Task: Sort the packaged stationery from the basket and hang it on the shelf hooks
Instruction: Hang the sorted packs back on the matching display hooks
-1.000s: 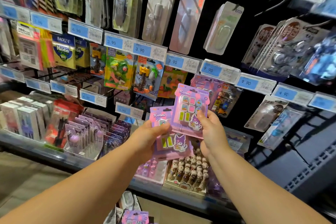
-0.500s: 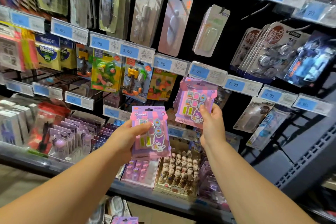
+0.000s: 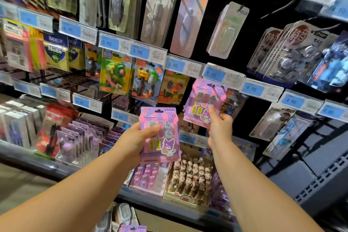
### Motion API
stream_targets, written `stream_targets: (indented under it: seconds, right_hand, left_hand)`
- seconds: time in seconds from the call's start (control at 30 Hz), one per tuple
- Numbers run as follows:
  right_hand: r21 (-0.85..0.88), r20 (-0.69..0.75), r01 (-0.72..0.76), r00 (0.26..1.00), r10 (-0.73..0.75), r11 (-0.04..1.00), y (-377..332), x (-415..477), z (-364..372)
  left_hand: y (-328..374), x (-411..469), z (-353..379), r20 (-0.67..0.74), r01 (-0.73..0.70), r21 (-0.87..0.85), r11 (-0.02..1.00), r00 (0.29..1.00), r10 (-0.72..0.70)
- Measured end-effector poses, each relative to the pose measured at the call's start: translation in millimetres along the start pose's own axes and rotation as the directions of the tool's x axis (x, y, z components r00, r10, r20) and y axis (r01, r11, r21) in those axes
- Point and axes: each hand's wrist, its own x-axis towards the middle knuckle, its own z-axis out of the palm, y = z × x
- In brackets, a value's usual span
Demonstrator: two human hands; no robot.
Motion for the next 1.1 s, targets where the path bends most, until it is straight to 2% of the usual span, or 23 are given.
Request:
stream_targets:
  seconds: [0.13,0.2,0.27,0.33,0.37,0.43,0.5,0.53,0.6,0.77,0.97,1.1]
  right_hand:
    - [-0.103,-0.048,0.022,0.998,-0.028,0.994,0.0,-0.7,-1.7]
    - [-0.22,-0.086,0.101,0.989,-0.122,0.97,1.1,-7.5,-5.8]
    - [-0.373,-0.082,0.22,0.96,-0.269,0.901,6.5,-17.1,-11.6]
    - [-0.446,0.071,0.372,0.921,-0.383,0.814,9.2,-28.6,-15.0]
    - [-0.419,0.196,0.419,0.908,-0.371,0.805,8.0,-34.7,-15.0]
    - [-0.315,0.477,0.357,0.86,-0.178,0.879,2.7,-48.7,-10.4]
    - [-0.304,0.695,0.232,0.718,0.048,0.924,2.2,-61.8,-6.5]
    - [-0.307,0.75,0.217,0.654,0.095,0.927,4.9,-66.4,-5.2]
    - [-0.275,0.786,0.214,0.612,0.091,0.937,9.9,-72.6,-3.0]
    - [-0.123,0.765,0.104,0.643,0.028,0.987,10.6,-70.8,-6.9]
    - [-0.003,0.583,0.147,0.804,-0.117,0.989,7.5,-50.3,-16.7]
    - [0.011,0.479,0.201,0.859,-0.181,0.98,3.2,-38.3,-25.2]
  left_hand:
    - [1.8,0.3,0.5,-0.007,-0.003,0.002,1.0,1.0,0.003]
    - [2.3,-0.9,0.5,0.002,-0.006,0.007,1.0,1.0,0.006]
    - [3.6,-2.6,-0.1,0.019,-0.005,0.006,1.0,1.0,0.005]
    - [5.4,-3.4,-0.9,0.038,0.002,0.008,1.0,0.999,-0.002]
    - [6.4,-3.9,-0.2,0.044,0.002,0.011,1.0,0.999,-0.003]
    - [8.1,-4.6,0.9,0.043,-0.003,0.018,1.0,0.999,0.003]
    - [8.2,-5.5,2.5,0.057,-0.021,0.029,0.999,0.998,0.02]
    - [8.1,-6.5,3.4,0.072,-0.029,0.039,0.999,0.997,0.027]
    - [7.4,-8.2,4.3,0.107,-0.038,0.067,0.997,0.994,0.031]
    - [1.2,-2.4,6.0,0.086,-0.112,0.164,0.98,0.991,0.099]
    - [-6.3,12.5,31.5,0.053,-0.198,0.401,0.895,0.98,0.193]
    - [-4.2,25.4,57.6,0.049,-0.225,0.52,0.824,0.971,0.234]
